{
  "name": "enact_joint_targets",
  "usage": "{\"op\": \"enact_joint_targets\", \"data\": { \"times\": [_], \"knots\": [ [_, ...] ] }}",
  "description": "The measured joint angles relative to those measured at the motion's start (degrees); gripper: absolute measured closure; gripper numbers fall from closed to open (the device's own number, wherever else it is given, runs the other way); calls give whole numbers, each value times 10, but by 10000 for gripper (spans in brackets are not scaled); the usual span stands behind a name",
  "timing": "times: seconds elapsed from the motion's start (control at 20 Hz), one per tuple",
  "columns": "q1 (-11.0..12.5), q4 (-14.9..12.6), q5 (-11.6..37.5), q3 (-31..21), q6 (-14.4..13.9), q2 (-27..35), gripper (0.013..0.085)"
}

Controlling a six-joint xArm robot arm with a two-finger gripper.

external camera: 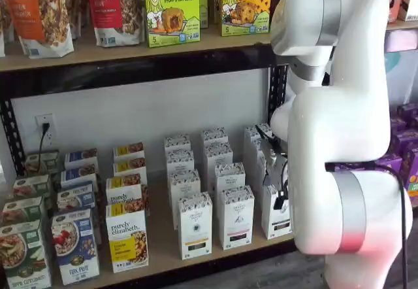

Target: Pick up the white box with a green strip in the middle, on the bottom shelf, the sixth box from the left

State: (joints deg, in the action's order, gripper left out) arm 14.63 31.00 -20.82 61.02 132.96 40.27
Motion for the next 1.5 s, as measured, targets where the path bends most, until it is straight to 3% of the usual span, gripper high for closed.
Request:
{"op": "enact_joint_targets", "data": {
  "times": [0.05, 0.1, 0.2, 0.5, 1.5],
  "knots": [
    [1, -20, -9, 7, -19, 3, 130],
    [1, -60, -29, 29, -57, 13, 130],
    [-3, -76, -39, 55, -77, 30, 130],
    [-10, -67, -23, 92, -77, 59, 130],
    [13, -51, 2, 178, -39, 139, 130]
  ]
}}
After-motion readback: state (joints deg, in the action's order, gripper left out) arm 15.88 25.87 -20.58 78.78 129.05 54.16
